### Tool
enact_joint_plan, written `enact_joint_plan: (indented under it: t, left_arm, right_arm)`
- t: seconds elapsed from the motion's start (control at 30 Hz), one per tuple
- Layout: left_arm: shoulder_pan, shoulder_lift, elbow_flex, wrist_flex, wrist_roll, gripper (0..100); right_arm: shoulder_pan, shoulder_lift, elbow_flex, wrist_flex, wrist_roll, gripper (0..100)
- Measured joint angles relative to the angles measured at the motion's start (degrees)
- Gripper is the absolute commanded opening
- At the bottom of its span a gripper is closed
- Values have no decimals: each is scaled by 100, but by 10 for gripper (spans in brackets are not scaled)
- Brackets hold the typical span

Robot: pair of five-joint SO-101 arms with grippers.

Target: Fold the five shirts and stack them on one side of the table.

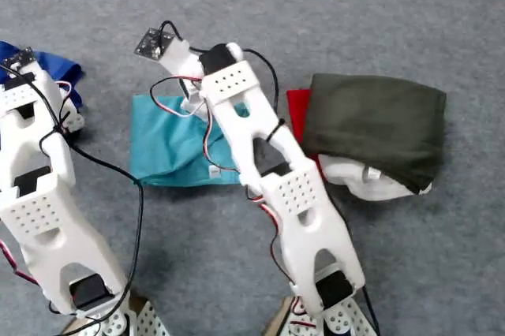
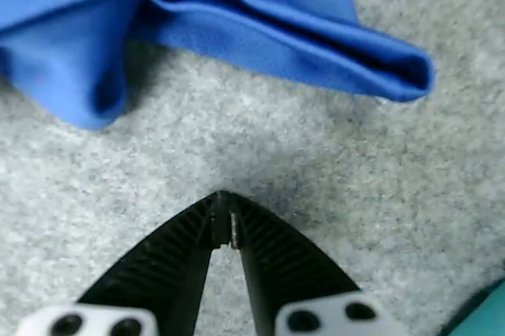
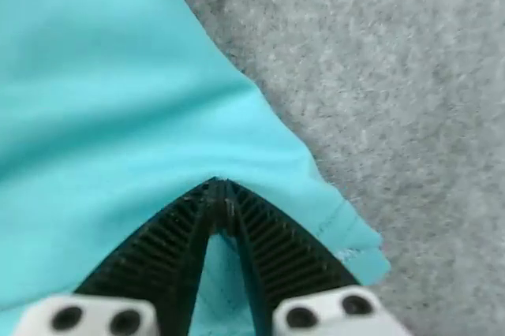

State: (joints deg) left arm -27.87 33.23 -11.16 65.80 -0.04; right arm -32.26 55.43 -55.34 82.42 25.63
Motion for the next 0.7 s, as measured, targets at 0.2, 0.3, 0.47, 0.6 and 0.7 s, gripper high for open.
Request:
enact_joint_plan:
  t: [0.2, 0.3, 0.47, 0.6, 0.7]
  left_arm:
    - [0, 0, 0, -18, 0, 19]
    - [0, 0, 0, -18, 0, 19]
    - [0, 0, 0, -18, 0, 19]
    - [0, 0, 0, -18, 0, 19]
    - [0, 0, 0, -18, 0, 19]
  right_arm:
    - [0, 44, -484, 730, 0, 3]
    - [0, 79, -923, 1363, 0, 3]
    - [9, 88, -1380, 1855, 211, 3]
    - [9, 88, -1248, 1881, 299, 3]
    - [53, 88, -870, 1881, 299, 2]
